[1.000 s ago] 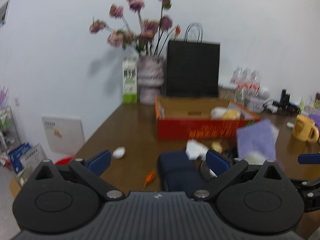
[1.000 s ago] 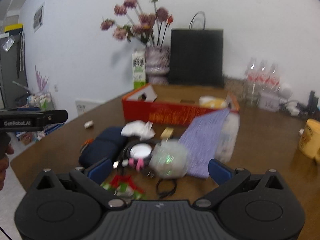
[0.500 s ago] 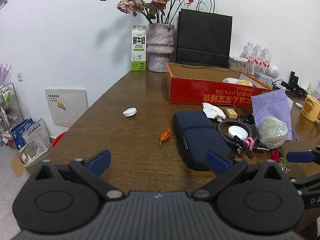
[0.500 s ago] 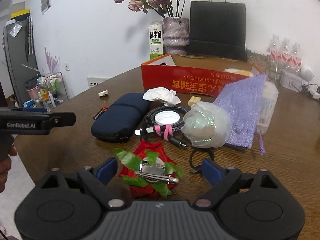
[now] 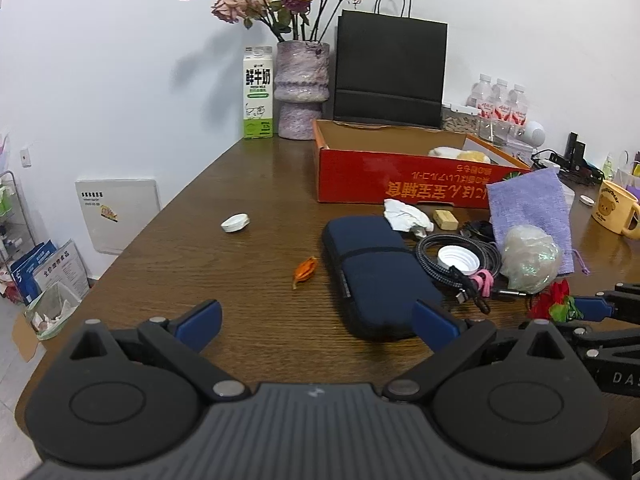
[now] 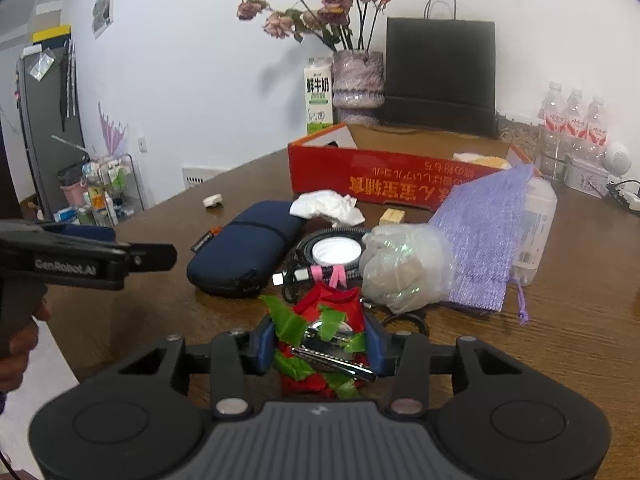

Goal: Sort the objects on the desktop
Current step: 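Grasp the red-and-green flower brooch with the right gripper while the left grasps the navy case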

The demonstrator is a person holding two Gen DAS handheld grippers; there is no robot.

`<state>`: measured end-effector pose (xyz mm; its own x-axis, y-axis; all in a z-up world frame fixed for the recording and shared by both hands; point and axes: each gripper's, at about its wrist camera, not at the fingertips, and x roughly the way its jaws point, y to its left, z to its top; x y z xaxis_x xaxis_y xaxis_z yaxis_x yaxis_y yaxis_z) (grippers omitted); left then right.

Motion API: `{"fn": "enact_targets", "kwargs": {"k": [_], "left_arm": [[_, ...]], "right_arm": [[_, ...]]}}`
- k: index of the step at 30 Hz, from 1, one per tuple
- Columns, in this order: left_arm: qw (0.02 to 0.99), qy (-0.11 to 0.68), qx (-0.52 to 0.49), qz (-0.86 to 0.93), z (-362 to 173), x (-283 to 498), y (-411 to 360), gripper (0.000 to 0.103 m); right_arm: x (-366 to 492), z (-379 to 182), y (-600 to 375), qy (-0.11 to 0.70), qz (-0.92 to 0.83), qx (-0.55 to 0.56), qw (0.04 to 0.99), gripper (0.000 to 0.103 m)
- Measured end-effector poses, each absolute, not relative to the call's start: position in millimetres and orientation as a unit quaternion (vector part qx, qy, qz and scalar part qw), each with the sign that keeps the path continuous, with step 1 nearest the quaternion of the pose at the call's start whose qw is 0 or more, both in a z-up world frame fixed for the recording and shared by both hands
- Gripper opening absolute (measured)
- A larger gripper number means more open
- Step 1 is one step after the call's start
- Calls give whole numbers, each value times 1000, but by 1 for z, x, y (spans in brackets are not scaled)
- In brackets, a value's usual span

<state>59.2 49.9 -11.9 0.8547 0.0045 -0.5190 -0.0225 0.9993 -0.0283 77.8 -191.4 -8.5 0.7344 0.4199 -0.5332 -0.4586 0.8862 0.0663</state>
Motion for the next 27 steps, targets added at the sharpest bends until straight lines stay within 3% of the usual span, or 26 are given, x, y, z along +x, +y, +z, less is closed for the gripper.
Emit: {"fn": "enact_targets", "kwargs": {"k": [20, 27], "left_arm": [[956, 295, 5, -8, -3, 123, 14, 99], [942, 335, -4, 1, -16, 158, 7, 78]], "right_arm": [[99, 17, -241, 224, 181, 1, 958, 42], [111, 16, -247, 224, 174, 3, 959, 42]]}}
